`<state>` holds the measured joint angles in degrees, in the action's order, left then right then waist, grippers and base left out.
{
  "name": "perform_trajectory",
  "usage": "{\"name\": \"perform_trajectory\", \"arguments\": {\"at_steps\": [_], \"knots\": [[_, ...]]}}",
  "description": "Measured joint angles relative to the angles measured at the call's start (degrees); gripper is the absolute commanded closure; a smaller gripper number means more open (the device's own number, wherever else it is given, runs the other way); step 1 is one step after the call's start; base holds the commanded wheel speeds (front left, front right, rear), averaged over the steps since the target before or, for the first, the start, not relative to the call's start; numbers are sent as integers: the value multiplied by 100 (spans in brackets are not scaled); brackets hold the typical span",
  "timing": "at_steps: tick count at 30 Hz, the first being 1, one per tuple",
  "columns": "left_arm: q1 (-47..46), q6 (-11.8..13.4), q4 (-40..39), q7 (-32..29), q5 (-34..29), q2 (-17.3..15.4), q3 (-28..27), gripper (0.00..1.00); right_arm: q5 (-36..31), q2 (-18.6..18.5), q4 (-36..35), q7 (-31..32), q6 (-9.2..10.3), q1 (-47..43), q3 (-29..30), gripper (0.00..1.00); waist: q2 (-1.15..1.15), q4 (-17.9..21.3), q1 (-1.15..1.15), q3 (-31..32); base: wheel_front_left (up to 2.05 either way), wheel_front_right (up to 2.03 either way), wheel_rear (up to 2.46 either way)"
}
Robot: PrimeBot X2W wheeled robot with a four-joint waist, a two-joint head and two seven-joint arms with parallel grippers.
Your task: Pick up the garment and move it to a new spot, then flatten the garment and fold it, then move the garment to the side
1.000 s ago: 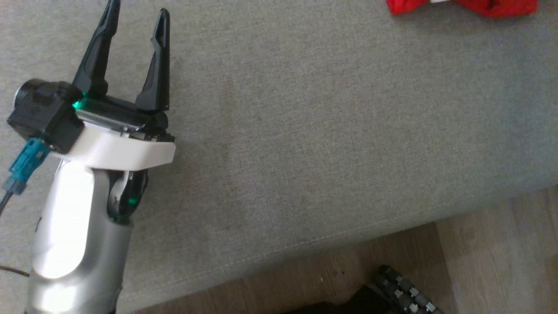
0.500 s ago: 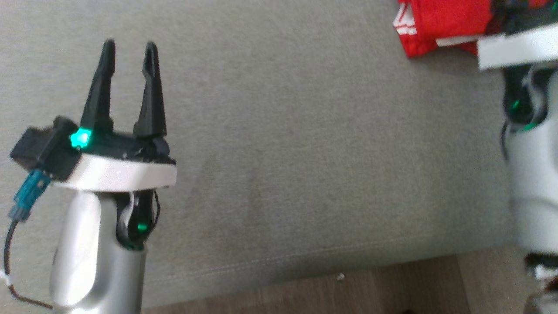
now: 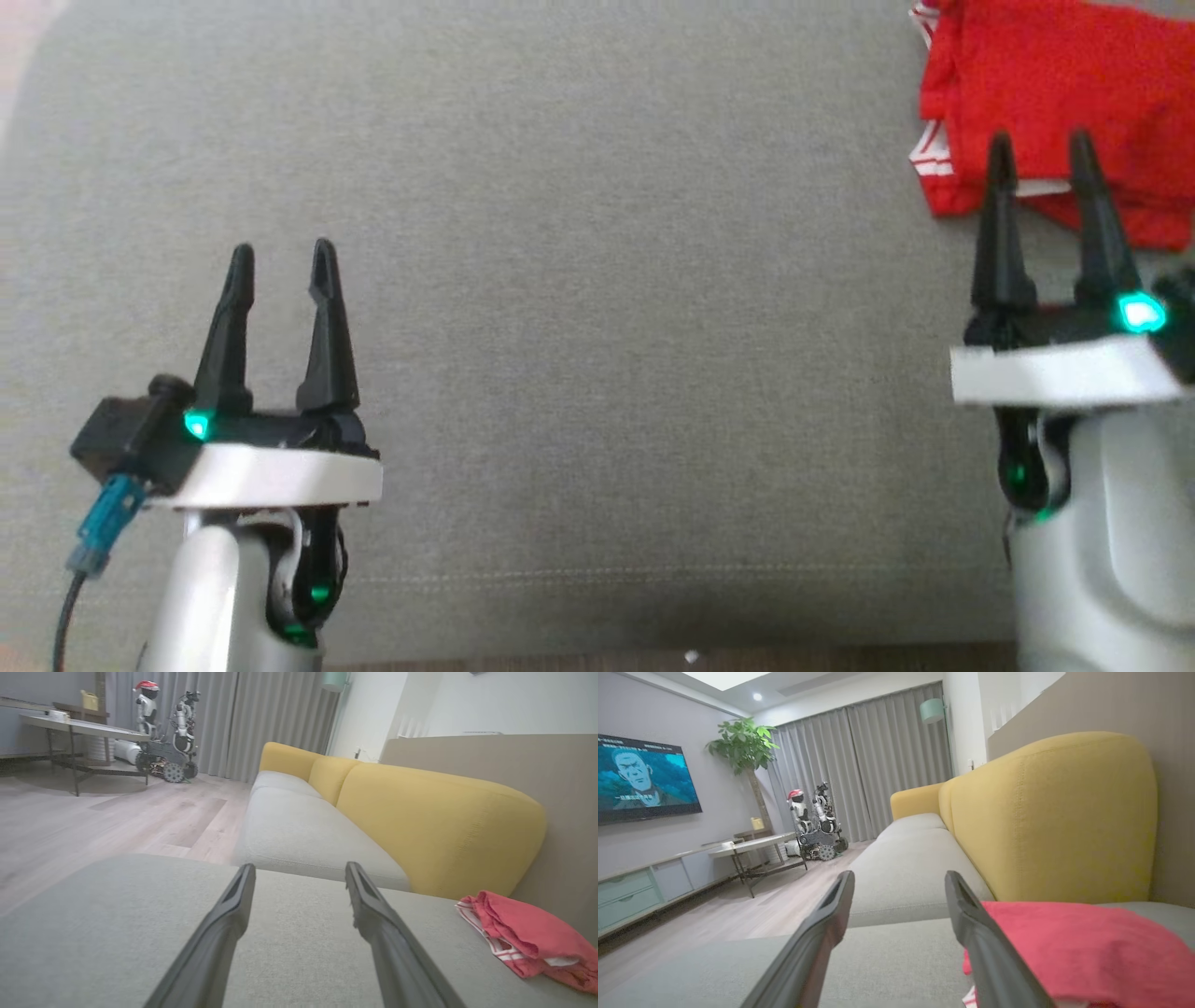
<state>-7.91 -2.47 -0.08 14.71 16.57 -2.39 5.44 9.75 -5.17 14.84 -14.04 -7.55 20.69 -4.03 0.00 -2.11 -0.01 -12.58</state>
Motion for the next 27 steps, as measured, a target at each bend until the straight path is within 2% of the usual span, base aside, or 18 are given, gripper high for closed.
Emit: {"name": "perform_trajectory", "arguments": {"at_steps": [3,8,27], "knots": [[143,120,-20,0,324,-1,-5,0,-271,98,-135,-31,0,-506,21,0,0,-74,0,123,0,0,0],[435,93,-54,0,97,-3,-19,0,-393,202,-352,-32,0,-1078,51,0,0,-99,0,258,0,0,0],[448,144,-265,0,23,-3,-238,0,-382,204,-539,-32,0,-1061,-4,0,0,-22,0,203,0,0,0]]}}
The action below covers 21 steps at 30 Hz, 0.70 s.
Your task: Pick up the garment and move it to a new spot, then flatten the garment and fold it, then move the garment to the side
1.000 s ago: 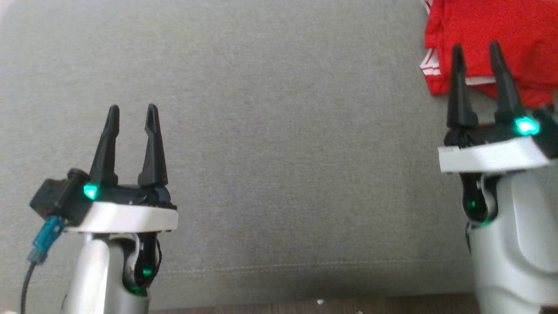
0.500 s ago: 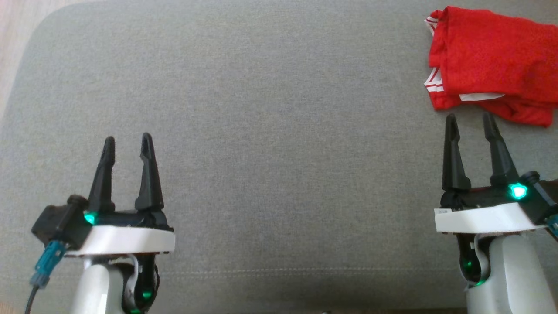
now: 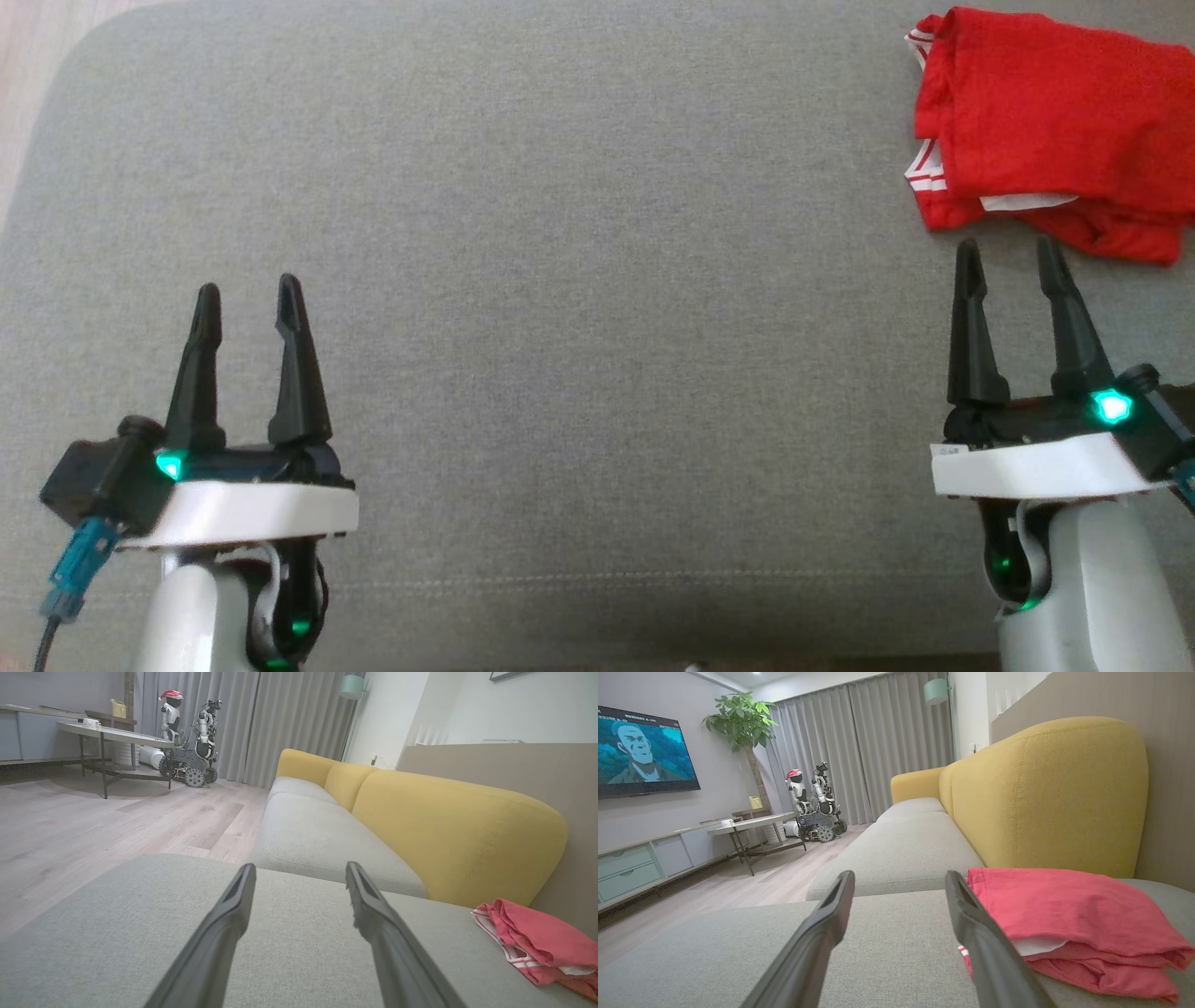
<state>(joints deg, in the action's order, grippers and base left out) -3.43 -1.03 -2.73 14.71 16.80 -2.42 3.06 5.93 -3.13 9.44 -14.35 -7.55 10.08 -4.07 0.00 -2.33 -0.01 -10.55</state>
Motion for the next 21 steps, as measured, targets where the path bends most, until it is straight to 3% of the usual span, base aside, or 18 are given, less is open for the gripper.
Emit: {"name": "perform_trajectory", "arguments": {"at_steps": [9,20,21], "knots": [[2,-247,-181,0,153,1,-66,0,51,0,0,0,0,0,-18,0,0,-11,0,26,0,0,0],[102,-253,-377,0,389,0,-209,0,49,1,1,0,0,0,-125,0,0,-43,0,37,0,0,0],[101,-249,-367,1,412,3,-211,100,49,1,19,3,-1,-2,-124,100,0,-44,0,38,0,0,0]]}}
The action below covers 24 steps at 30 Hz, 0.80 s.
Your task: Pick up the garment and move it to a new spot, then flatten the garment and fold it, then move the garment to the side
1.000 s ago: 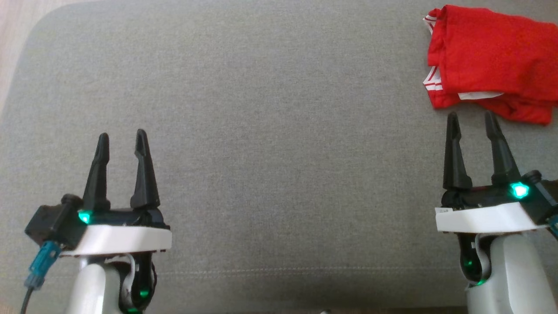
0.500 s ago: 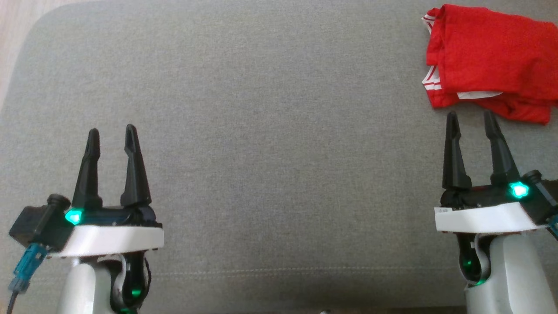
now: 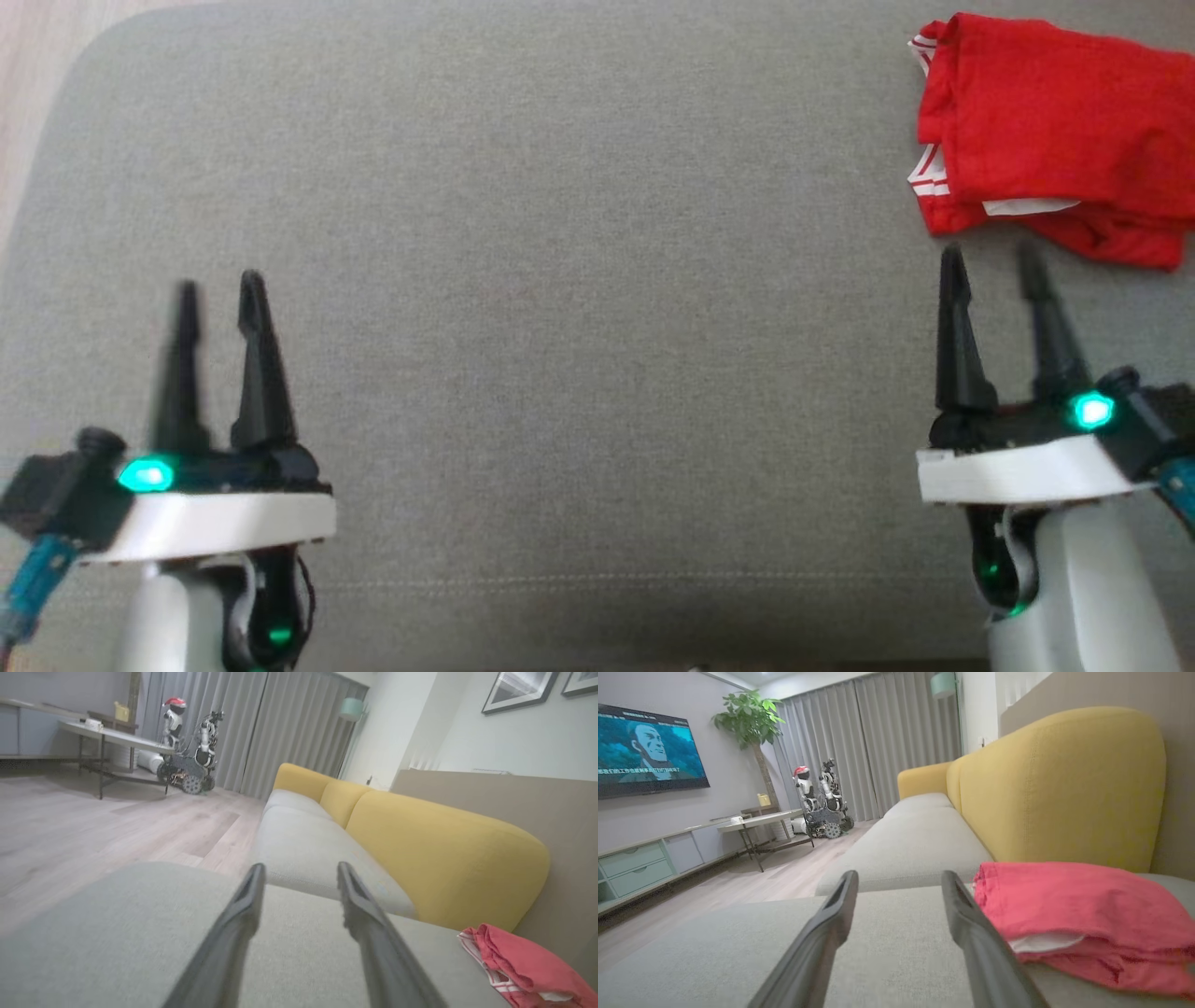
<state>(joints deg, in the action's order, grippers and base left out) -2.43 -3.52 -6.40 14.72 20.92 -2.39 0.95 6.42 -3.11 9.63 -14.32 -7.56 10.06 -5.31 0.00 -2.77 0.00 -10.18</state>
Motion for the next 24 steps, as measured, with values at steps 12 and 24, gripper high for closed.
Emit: {"name": "perform_trajectory", "arguments": {"at_steps": [12,24], "knots": [[221,0,519,-107,472,40,33,100,533,0,419,104,0,-298,7,100,0,18,0,68,0,0,0],[214,-8,710,-253,1205,16,37,100,1402,-11,426,223,0,-298,53,100,0,45,0,164,0,0,0]]}}
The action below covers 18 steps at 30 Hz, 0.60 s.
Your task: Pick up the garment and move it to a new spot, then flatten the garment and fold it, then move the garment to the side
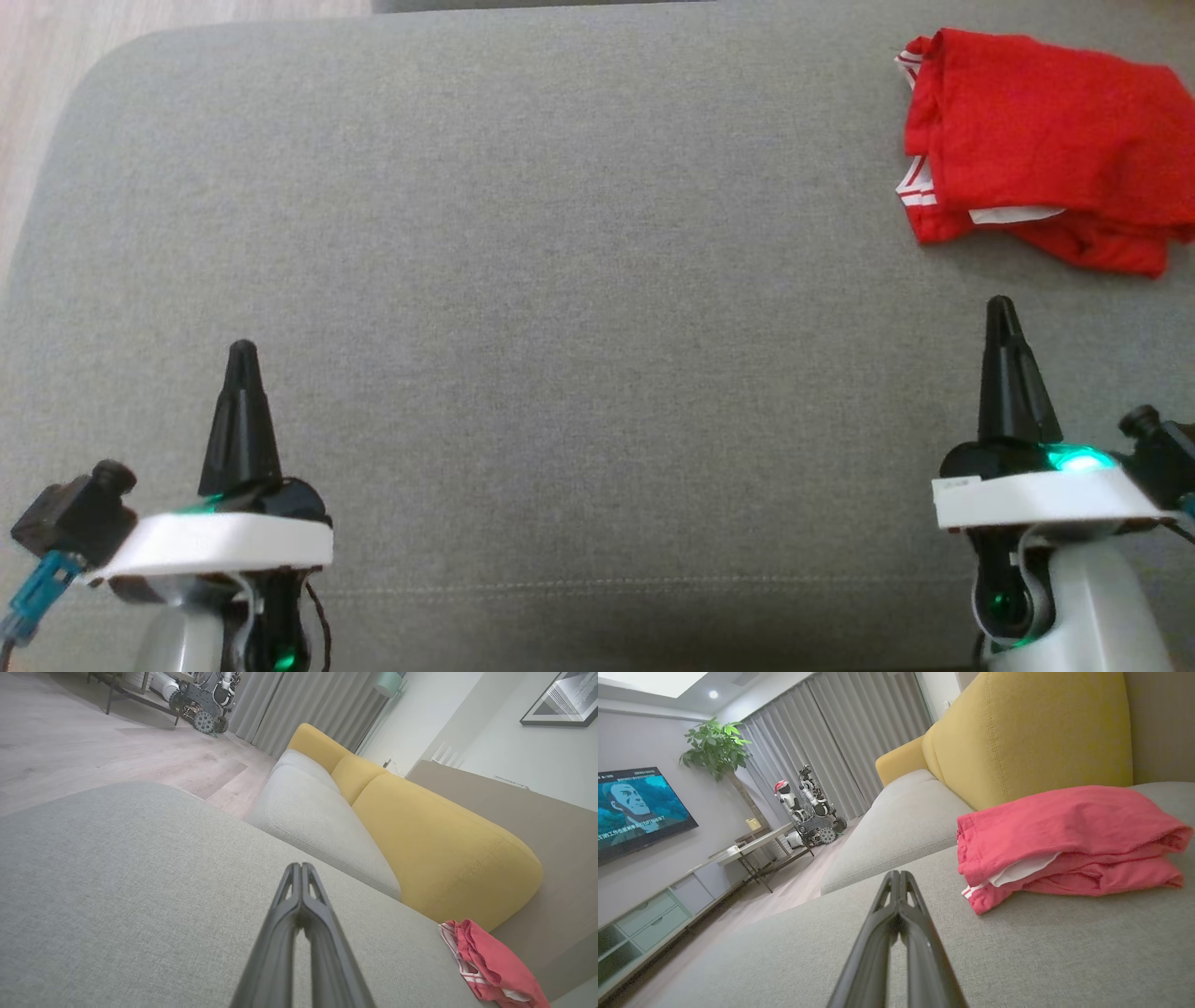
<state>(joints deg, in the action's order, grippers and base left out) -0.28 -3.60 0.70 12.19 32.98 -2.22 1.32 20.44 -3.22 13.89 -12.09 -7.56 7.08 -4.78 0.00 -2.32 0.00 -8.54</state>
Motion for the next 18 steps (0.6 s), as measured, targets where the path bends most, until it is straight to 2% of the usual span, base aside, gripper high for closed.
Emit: {"name": "perform_trajectory", "arguments": {"at_steps": [18], "knots": [[-7,-52,274,-244,1080,-53,-1,100,1287,-21,24,247,1,-3,129,100,0,39,0,144,0,0,0]]}}
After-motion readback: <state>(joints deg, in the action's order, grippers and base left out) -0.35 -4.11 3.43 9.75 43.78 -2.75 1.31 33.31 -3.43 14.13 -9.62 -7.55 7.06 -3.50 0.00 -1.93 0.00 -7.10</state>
